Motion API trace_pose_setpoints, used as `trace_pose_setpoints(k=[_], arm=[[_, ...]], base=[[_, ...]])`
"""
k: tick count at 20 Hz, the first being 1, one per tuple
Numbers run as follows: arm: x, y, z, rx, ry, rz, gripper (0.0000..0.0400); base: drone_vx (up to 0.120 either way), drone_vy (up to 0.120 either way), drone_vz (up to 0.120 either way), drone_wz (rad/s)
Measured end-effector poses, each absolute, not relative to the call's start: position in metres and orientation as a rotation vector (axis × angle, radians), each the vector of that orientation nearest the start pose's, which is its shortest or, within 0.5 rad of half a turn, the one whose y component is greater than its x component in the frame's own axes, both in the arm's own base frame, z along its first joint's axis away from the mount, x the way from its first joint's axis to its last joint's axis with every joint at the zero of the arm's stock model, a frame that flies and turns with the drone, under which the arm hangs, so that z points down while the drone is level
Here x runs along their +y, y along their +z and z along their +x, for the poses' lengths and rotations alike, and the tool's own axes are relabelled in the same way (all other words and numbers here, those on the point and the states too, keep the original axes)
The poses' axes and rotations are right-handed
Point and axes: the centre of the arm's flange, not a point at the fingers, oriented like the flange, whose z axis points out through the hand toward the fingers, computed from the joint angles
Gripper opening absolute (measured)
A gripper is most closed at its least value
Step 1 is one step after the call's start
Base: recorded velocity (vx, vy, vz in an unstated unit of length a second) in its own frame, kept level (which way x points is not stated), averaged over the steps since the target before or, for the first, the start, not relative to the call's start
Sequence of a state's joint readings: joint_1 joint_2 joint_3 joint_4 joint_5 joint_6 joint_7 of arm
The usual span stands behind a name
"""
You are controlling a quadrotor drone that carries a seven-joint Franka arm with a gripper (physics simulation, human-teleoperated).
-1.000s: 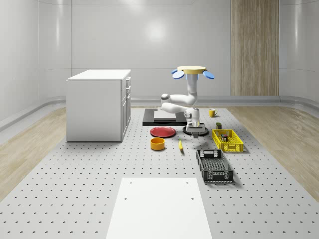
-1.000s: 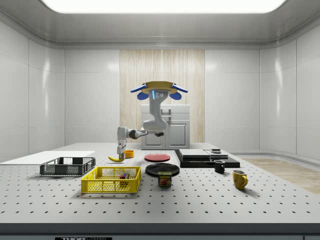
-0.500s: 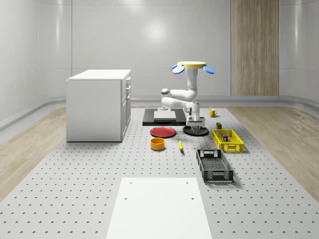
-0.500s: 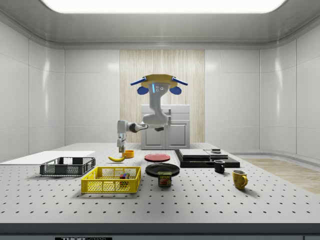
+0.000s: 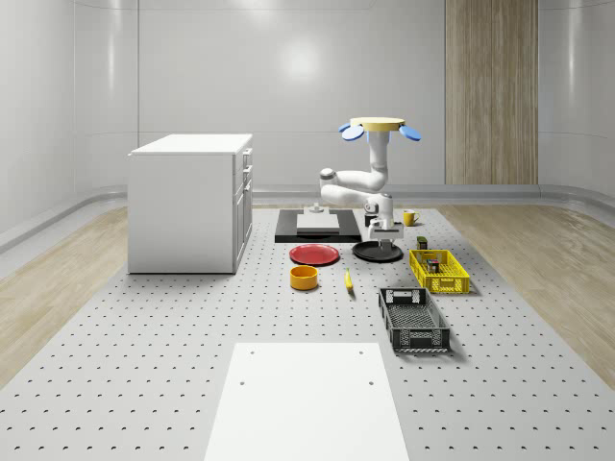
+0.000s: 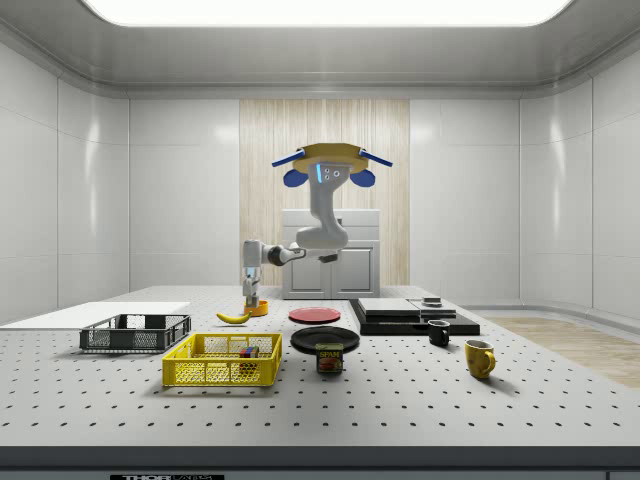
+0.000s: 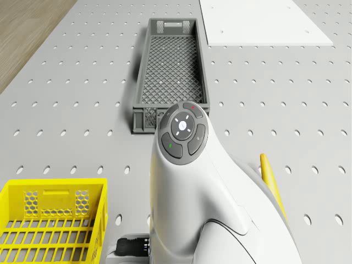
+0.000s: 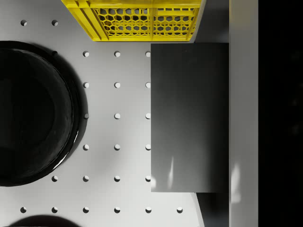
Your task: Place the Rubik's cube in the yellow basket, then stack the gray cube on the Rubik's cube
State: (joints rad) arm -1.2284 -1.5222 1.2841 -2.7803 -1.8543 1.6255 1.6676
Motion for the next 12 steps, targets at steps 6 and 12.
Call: trace_pose_setpoints(k=[6, 12], arm=[[0.01, 0.5227, 0.3288, -0.002, 0.786, 0.001, 0.025], [0.01, 0.5227, 0.3288, -0.002, 0.786, 0.001, 0.025]], base=[[0.0, 0.12, 0.0, 0.0], [0.0, 0.12, 0.0, 0.0]])
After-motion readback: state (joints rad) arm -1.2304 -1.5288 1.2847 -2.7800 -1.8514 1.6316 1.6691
